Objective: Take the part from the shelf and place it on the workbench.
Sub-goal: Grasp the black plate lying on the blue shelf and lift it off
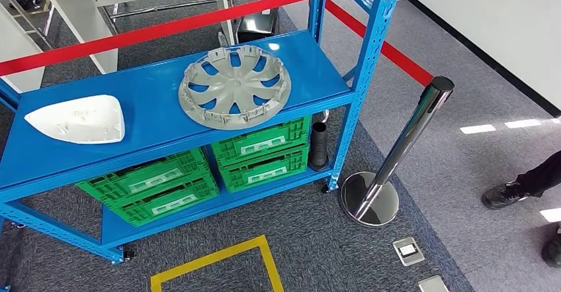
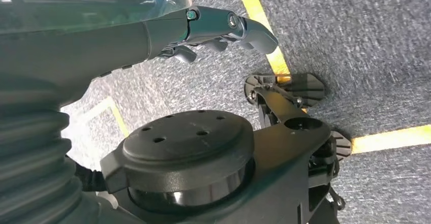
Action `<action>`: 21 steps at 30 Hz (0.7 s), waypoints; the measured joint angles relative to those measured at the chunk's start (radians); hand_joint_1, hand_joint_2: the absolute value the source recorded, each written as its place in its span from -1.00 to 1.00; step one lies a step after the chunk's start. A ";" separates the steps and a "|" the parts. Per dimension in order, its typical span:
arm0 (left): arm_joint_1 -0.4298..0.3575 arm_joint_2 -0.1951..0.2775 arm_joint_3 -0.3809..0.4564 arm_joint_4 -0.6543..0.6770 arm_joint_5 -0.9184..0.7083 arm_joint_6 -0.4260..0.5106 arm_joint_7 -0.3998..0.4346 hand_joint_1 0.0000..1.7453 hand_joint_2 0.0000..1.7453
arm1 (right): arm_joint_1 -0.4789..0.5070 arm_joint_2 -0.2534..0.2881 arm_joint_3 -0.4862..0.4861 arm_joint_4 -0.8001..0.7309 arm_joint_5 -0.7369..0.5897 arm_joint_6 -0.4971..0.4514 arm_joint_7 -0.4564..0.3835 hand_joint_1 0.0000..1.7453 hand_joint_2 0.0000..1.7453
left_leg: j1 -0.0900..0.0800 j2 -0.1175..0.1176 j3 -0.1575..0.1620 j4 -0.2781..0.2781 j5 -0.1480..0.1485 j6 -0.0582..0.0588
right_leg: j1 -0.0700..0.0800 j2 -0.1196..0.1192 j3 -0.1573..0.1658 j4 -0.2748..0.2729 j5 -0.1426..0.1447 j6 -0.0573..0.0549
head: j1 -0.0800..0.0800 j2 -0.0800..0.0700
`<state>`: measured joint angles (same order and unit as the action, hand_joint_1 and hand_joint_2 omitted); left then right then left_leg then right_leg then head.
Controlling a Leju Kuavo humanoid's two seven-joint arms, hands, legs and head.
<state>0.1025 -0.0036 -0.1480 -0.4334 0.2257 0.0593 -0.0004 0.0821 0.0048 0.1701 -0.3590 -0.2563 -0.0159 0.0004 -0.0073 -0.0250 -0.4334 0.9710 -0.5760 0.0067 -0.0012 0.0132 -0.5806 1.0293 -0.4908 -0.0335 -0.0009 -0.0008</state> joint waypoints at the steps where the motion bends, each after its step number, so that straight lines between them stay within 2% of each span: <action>1: -0.003 0.000 -0.012 0.000 0.012 0.003 0.000 -1.00 -1.00 | -0.003 0.000 0.014 0.000 -0.014 -0.001 0.000 -1.00 1.00 | 0.000 0.000 0.000 0.000 0.000 0.000 | 0.000 0.000 0.000 0.000 0.000 0.000 | 0.000 0.000; 3: -0.013 -0.001 -0.041 0.001 0.043 0.013 0.000 -1.00 -1.00 | -0.011 0.000 0.045 0.000 -0.050 -0.004 0.000 -1.00 1.00 | -0.001 0.000 0.000 0.000 0.000 0.000 | -0.001 0.000 0.000 -0.001 0.000 0.000 | 0.000 0.000; 7: -0.034 -0.002 -0.104 0.002 0.112 0.033 -0.002 -1.00 -1.00 | -0.027 0.000 0.111 0.000 -0.130 -0.009 0.000 -1.00 -1.00 | -0.001 0.000 0.000 0.000 0.000 0.000 | -0.001 0.000 0.001 -0.001 0.000 0.001 | 0.000 0.000; 21: -0.099 -0.001 -0.352 0.010 0.343 0.112 -0.007 -1.00 -1.00 | -0.097 -0.028 0.368 0.000 -0.399 -0.040 -0.004 -1.00 -1.00 | -0.001 0.000 0.000 0.000 0.000 0.000 | -0.001 0.000 0.001 -0.001 0.001 0.001 | 0.000 0.000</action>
<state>0.0032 -0.0050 -0.5000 -0.4234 0.5684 0.1712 -0.0078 -0.0144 -0.0233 0.5382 -0.3590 -0.6548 -0.0556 -0.0035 -0.0087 -0.0249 -0.4330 0.9713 -0.5761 0.0072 -0.0027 0.0135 -0.5800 1.0278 -0.4901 -0.0322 -0.0010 -0.0008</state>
